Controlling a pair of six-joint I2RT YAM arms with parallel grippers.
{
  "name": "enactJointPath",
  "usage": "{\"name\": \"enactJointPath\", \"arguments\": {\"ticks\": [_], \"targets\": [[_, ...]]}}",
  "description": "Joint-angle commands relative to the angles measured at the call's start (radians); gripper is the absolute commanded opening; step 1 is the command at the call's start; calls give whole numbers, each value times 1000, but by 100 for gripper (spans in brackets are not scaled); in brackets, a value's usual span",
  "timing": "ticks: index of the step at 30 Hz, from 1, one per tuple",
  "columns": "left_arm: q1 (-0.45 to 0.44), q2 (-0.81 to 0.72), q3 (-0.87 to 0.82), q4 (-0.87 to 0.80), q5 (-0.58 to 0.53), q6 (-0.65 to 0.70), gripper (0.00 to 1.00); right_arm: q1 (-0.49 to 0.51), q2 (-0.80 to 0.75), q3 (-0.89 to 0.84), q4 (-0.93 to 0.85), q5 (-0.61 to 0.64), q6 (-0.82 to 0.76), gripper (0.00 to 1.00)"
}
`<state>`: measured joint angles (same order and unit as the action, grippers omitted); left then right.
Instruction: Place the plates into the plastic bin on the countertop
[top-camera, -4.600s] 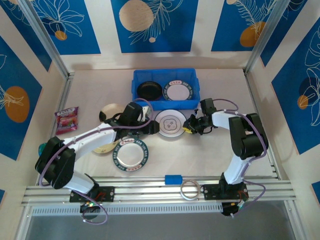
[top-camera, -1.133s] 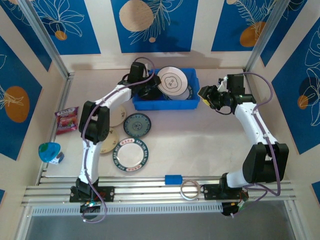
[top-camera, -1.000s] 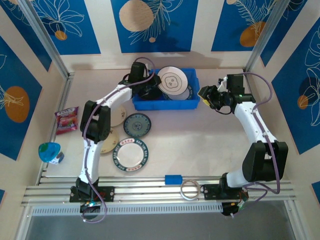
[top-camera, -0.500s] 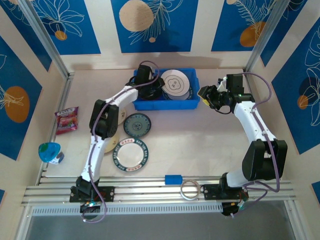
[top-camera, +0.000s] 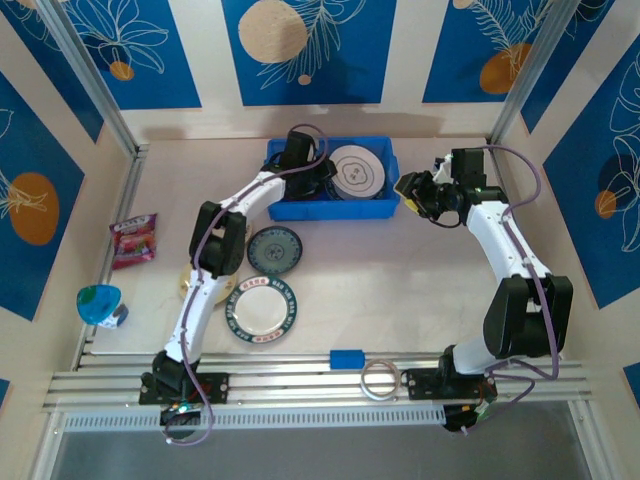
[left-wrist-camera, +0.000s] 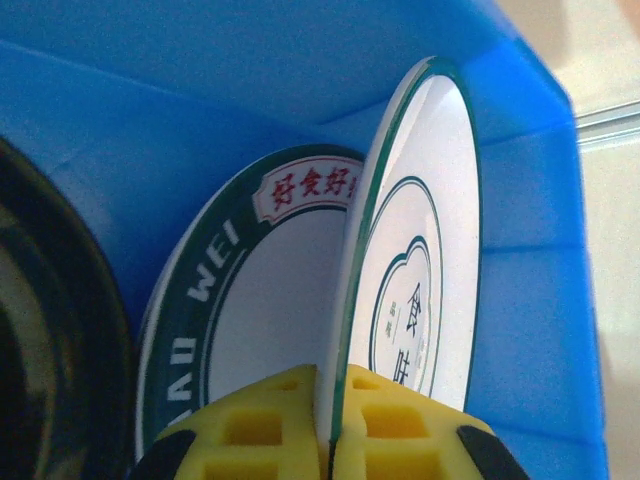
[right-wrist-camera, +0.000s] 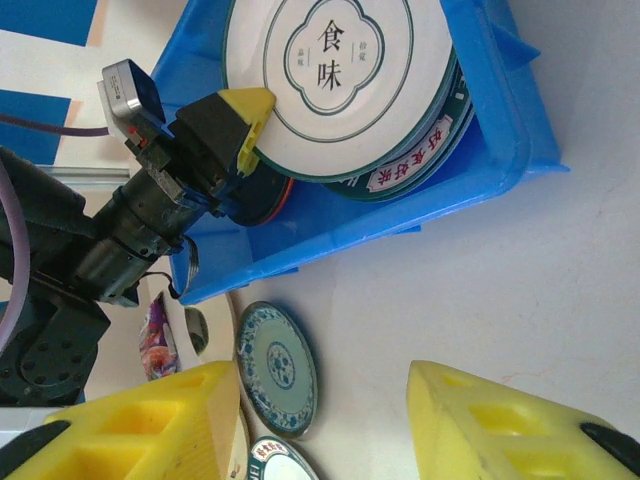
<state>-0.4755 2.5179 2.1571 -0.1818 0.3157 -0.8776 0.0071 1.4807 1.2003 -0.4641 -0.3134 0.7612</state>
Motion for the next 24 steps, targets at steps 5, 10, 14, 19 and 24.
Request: {"name": "enactJointPath", "arguments": {"ticks": [5,10,14,19,24], "targets": [[-8,18,83,-67,-11,60,7,7,14,25,12,-6,-9,48],[-14,28,141,-133,-27,111,35,-1,16,22,15,2,-21,48],[-18,48,215,-208,-48,152,47,-5,15,33,-7,29,-46,48],[-20,64,248,-239,-63,167,52,-6,4,42,-21,53,-63,48],[-25,83,255,-234,-55,156,52,-6,2,36,-25,56,-66,47]]}}
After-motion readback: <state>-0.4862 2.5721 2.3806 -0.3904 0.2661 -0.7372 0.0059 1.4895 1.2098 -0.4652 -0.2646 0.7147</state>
